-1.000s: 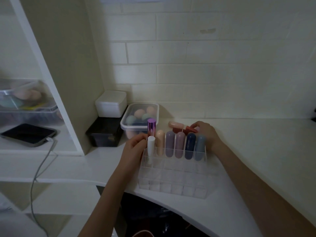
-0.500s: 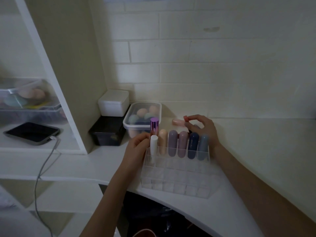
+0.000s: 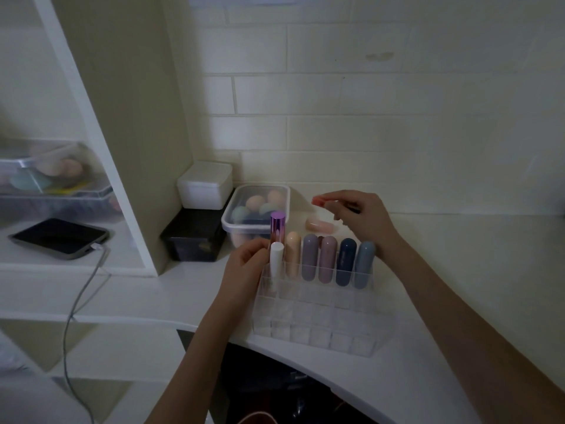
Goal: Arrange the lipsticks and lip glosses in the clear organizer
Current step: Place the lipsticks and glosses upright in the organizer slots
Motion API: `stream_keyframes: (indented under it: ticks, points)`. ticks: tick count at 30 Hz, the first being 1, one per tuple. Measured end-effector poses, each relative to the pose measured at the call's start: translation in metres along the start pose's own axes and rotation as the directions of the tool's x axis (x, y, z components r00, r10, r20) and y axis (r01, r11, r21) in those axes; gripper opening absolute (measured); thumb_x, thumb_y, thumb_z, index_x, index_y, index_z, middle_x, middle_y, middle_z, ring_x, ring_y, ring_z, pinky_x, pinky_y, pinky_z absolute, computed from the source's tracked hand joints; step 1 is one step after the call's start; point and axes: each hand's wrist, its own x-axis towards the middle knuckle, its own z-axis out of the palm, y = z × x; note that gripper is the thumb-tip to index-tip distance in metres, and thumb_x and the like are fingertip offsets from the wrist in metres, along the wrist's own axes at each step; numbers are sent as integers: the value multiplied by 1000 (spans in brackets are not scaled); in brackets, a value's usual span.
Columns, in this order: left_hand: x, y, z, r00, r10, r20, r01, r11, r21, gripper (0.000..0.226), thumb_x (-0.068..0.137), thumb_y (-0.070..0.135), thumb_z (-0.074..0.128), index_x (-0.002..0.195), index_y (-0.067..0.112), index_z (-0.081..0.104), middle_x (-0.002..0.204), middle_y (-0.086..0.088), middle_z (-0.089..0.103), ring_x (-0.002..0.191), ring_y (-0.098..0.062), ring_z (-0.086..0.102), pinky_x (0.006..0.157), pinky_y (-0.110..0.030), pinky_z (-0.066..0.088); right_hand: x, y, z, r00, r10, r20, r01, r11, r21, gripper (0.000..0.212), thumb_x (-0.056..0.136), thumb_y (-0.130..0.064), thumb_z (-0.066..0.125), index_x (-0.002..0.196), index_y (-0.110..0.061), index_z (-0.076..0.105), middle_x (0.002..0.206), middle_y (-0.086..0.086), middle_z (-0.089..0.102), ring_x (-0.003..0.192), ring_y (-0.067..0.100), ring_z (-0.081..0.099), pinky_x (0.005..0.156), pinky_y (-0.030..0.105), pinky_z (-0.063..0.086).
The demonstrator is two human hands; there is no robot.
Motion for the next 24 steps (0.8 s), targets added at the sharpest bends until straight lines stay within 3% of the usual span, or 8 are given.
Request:
stream_keyframes:
  ticks: [5,8,11,14,16,20,24]
  points:
    - [-3,0,0,1000,-21,-9,21,999,45,27,92,15,49,82,23,72,75,7,69,78,-14,61,73,-31,48,3,-20,-5,988,-23,151,42,991,-128,23,94,-14,51,108,-16,69,79,-20,61,60,-15,54,58,2,38]
    - [-3,1,0,1000,-3,-10,3,998,62,23,90,20,49,86,23,71,82,6,70,81,-16,62,75,-33,50,3,-26,-10,983,-4,183,15,998,-57,27,92,-8,51,111,-19,68,78,-15,61,57,-11,53,61,6,40]
    - [-3,0,2,999,30,-17,-28,994,109,23,84,28,47,90,27,70,88,7,69,84,-12,62,76,-30,50,2,-30,-13,979,-37,201,35,999,10,26,86,-8,63,109,-19,67,85,-4,68,80,1,62,79,16,48]
    - [-5,0,4,999,33,-22,-30,991,129,21,94,22,47,95,26,68,91,6,68,90,-16,63,82,-35,51,2,-33,-15,981,-40,188,22,995,98,27,78,-4,71,102,-13,62,83,0,69,80,9,63,84,26,50]
    - [-5,0,4,999,25,-22,-22,992,122,22,95,22,46,95,25,67,92,4,68,92,-21,63,83,-41,52,3,-37,-15,983,-45,179,25,994,111,24,76,-4,74,94,-13,60,82,0,69,76,7,63,79,24,51]
    - [-4,0,4,999,24,-24,-22,995,100,21,90,29,48,93,27,68,90,4,69,91,-22,63,84,-44,51,1,-44,-13,981,-73,181,58,994,87,11,77,-8,73,86,-11,68,78,4,67,63,4,57,55,16,45]
    - [-4,0,4,1000,10,-29,-8,997,81,22,92,24,48,90,30,69,91,4,69,93,-22,63,87,-46,53,1,-44,-8,983,-72,171,65,997,44,14,80,-15,71,89,-4,70,74,10,66,63,10,55,53,18,43]
